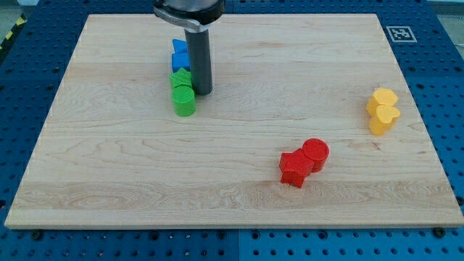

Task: Move the yellow hexagon towards the center

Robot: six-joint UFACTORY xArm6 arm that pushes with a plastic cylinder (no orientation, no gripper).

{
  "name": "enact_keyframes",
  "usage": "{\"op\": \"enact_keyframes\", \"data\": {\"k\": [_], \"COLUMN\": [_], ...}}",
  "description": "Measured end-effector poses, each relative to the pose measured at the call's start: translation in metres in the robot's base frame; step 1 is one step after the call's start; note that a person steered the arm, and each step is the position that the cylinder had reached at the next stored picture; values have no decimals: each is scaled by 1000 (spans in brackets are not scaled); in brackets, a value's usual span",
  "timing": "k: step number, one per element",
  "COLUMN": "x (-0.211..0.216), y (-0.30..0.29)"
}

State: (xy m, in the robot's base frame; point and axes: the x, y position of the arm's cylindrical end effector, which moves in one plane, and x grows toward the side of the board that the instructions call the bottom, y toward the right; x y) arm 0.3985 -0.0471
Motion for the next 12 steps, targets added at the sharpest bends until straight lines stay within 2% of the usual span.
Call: {"op": "enact_keyframes", "data": {"k": [2,5,6,7,8,9,10,11,12], "x": [0,0,-9,-14,-13,0,28,31,52], "y": [96,110,156,231,313,362,369,367,340]}}
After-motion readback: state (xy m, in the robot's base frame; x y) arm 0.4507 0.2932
